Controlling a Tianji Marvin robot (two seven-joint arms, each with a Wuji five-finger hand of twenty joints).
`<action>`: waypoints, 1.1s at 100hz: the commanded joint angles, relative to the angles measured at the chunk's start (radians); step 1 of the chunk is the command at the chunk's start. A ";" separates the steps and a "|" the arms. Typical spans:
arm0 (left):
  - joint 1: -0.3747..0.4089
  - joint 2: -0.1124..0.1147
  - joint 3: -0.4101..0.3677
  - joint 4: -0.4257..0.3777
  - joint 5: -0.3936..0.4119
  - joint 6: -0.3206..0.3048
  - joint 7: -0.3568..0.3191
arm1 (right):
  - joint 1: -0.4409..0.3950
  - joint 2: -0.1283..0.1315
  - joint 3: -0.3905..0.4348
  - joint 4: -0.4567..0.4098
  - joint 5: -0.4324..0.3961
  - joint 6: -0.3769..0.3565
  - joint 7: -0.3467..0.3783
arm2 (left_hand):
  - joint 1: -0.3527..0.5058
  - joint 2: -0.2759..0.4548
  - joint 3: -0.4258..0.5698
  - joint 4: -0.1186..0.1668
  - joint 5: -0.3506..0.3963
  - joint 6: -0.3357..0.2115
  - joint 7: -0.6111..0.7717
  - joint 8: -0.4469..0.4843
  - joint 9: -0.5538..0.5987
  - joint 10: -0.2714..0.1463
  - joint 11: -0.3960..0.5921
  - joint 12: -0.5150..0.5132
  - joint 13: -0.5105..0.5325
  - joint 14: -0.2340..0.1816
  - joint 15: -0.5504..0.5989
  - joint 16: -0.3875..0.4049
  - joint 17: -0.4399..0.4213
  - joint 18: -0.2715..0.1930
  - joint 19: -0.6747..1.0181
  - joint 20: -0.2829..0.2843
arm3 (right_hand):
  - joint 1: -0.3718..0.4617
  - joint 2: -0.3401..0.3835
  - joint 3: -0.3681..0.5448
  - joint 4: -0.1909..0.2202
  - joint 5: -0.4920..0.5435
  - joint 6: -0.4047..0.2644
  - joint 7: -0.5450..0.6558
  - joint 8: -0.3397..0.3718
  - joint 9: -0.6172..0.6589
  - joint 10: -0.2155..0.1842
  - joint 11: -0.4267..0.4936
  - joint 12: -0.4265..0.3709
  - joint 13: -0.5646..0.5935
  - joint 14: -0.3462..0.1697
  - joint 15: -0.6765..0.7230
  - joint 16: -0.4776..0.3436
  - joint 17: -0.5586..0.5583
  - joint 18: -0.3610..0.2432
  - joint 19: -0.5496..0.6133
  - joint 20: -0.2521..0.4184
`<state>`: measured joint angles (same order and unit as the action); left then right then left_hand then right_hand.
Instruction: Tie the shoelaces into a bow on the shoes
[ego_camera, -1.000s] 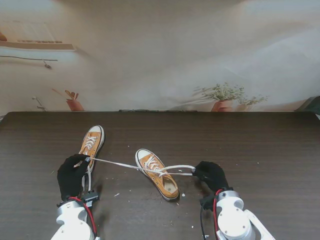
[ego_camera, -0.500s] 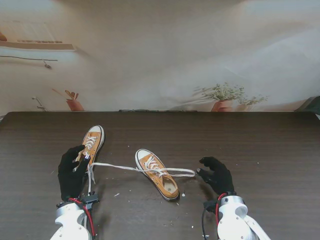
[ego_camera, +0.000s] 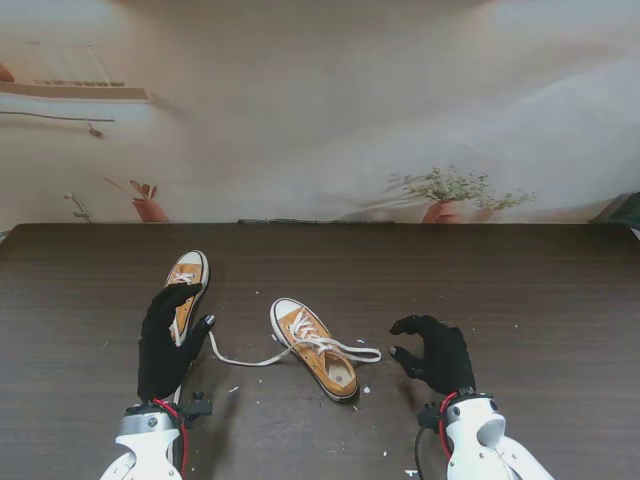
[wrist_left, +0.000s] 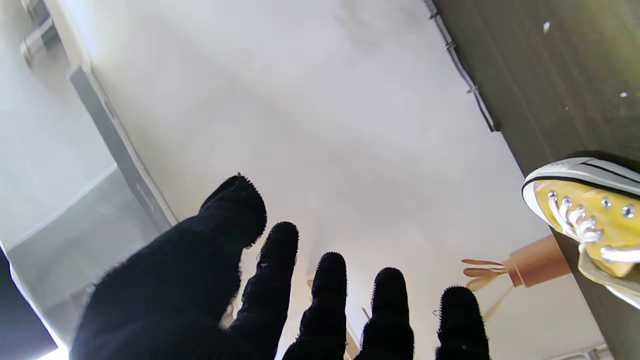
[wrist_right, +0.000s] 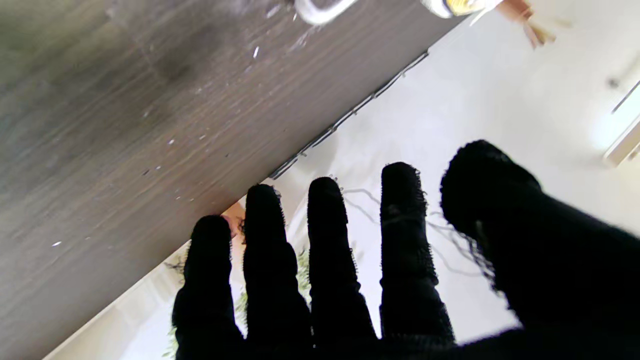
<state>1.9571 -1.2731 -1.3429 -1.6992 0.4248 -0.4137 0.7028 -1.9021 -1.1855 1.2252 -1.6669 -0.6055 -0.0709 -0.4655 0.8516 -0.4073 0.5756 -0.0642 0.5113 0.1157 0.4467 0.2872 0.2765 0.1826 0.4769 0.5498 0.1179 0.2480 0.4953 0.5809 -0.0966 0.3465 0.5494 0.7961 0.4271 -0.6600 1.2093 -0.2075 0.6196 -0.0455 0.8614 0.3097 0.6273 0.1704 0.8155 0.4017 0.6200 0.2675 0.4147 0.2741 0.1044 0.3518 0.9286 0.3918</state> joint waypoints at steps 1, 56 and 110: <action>-0.012 0.016 0.010 0.026 0.023 0.012 -0.025 | 0.026 0.008 -0.018 0.013 -0.012 -0.015 0.020 | 0.007 0.008 0.004 0.001 0.033 -0.024 0.012 0.015 0.015 0.008 -0.015 -0.019 0.017 -0.003 -0.013 0.000 0.003 -0.063 0.016 0.022 | 0.040 -0.037 0.002 -0.058 0.037 -0.060 0.051 0.002 0.034 -0.032 0.048 0.022 0.045 -0.026 0.037 0.024 0.028 0.013 0.041 0.026; -0.088 0.050 0.110 0.140 0.209 0.043 0.005 | 0.203 0.041 -0.189 0.253 -0.212 -0.063 -0.047 | 0.015 0.012 0.003 0.001 0.044 -0.027 0.009 0.017 0.015 0.010 -0.034 -0.028 0.017 0.000 -0.028 -0.013 0.002 -0.052 0.028 -0.022 | 0.043 -0.191 0.046 0.046 -0.135 -0.128 -0.089 0.059 0.005 -0.088 0.077 0.035 0.072 -0.056 0.054 0.032 0.081 0.008 0.090 0.023; -0.086 0.046 0.112 0.177 0.214 0.022 0.032 | 0.231 0.029 -0.309 0.208 -0.226 0.048 -0.078 | 0.018 0.017 -0.005 0.001 0.048 -0.025 0.010 0.019 0.015 0.012 -0.035 -0.029 0.016 0.003 -0.034 -0.016 -0.002 -0.050 0.021 -0.037 | 0.014 -0.172 0.037 0.041 -0.067 -0.090 -0.029 0.045 0.016 -0.077 0.097 0.039 0.088 -0.041 0.065 0.036 0.109 0.021 0.122 0.028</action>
<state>1.8649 -1.2253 -1.2295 -1.5201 0.6417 -0.3866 0.7497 -1.6710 -1.1534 0.9213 -1.4437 -0.8241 -0.0279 -0.5598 0.8536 -0.4076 0.5756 -0.0642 0.5345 0.1156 0.4549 0.2883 0.2872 0.1934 0.4554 0.5386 0.1298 0.2535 0.4819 0.5809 -0.0845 0.3465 0.5774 0.7675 0.4577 -0.8212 1.2524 -0.1744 0.5279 -0.1413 0.8150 0.3631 0.6386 0.1031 0.8911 0.4266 0.7028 0.2324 0.4671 0.2994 0.2076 0.3632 1.0351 0.4103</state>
